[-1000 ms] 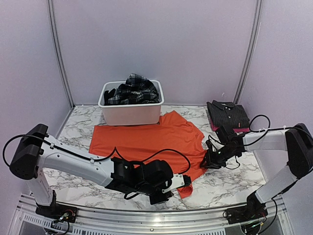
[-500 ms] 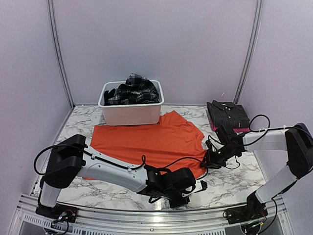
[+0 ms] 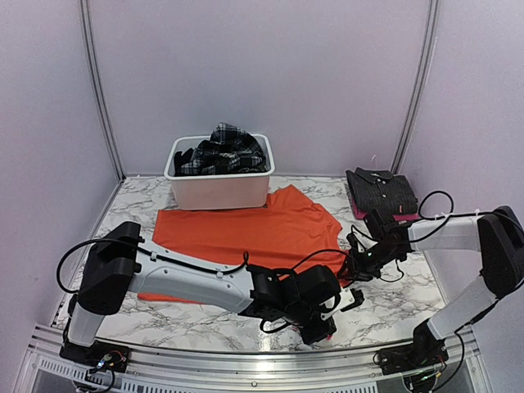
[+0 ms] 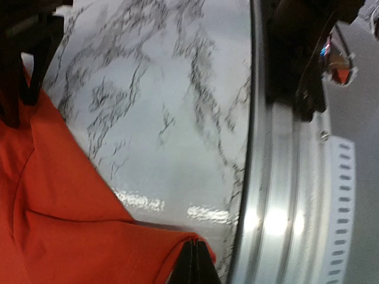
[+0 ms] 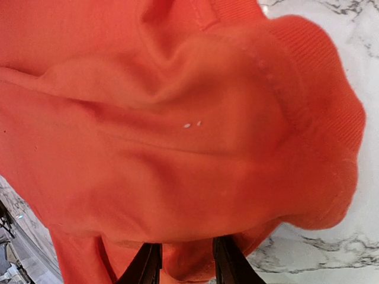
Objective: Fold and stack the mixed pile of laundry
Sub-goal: Smooth out the flattened T-shirt at the center of the board.
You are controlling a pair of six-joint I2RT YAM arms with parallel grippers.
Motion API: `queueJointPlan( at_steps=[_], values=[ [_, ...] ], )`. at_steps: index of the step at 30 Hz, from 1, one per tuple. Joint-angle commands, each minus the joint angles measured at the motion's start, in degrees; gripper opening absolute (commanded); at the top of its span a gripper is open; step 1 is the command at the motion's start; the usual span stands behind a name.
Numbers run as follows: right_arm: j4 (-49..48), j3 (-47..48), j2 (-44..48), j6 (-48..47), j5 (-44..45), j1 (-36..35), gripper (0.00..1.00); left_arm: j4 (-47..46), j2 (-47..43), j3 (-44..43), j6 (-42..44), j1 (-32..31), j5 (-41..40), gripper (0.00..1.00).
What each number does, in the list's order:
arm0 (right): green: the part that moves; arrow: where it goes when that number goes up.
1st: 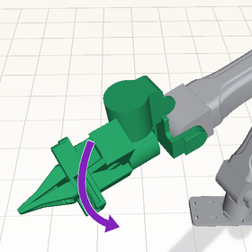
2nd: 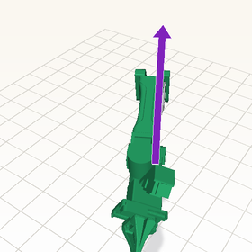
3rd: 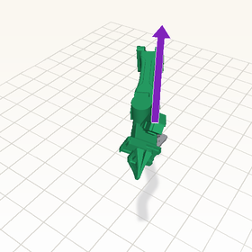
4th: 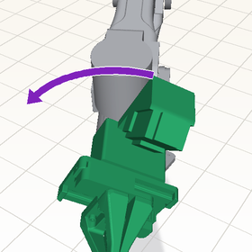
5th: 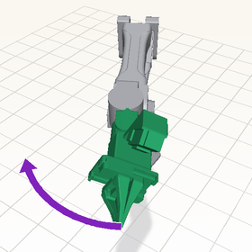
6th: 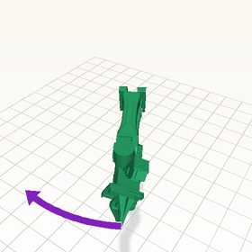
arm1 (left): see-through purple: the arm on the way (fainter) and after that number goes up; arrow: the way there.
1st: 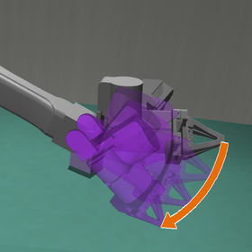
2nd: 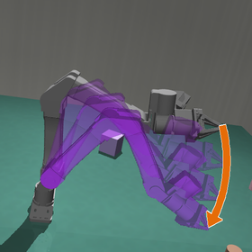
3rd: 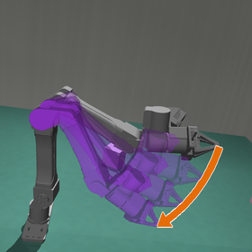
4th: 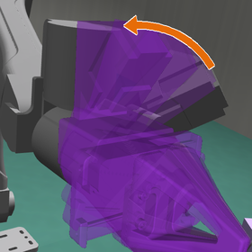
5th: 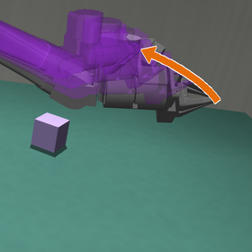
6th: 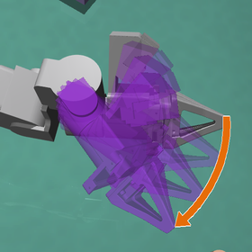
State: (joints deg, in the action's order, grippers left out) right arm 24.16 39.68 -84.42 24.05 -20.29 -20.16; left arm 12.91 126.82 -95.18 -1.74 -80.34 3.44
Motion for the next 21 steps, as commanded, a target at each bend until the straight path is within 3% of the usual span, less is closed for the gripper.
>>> queueJointPlan(
  at_steps=[1,3,4,6,10,13,18,21],
  values=[
    [3.9,1.2,0.4,-1.9,2.8,2.4,0.31,-17.1,-8.7,1.6,-7.4,-0.4,8.8,0.0],
    [4.4,1.7,0.9,-2.4,3.0,2.9,0.31,-21.2,-9.3,3.1,-8.9,-0.4,9.9,0.0],
    [4.7,2.1,1.2,-2.6,2.9,2.9,0.32,-21.9,-9.3,3.7,-8.8,-0.5,10.6,0.06],
    [5.7,3.1,1.9,-3.1,3.1,2.9,0.33,-21.7,-9.9,5.5,-7.8,-0.7,11.7,0.35],
    [8.3,4.9,5.3,-4.5,3.1,2.9,0.35,-23.6,-18.0,16.4,-5.7,-0.5,9.3,0.49],
    [10.5,6.2,10.2,-4.2,2.2,2.9,0.37,-23.9,-25.1,25.1,-9.8,3.0,4.3,0.52],
    [13.1,3.4,17.5,0.3,-0.9,2.8,0.41,-23.3,-38.1,40.2,-25.1,12.0,-5.2,0.51],
    [11.0,-2.1,20.5,2.6,-3.1,1.0,0.41,-16.5,-43.5,47.6,-34.5,17.2,-12.3,0.54]
  ],
)
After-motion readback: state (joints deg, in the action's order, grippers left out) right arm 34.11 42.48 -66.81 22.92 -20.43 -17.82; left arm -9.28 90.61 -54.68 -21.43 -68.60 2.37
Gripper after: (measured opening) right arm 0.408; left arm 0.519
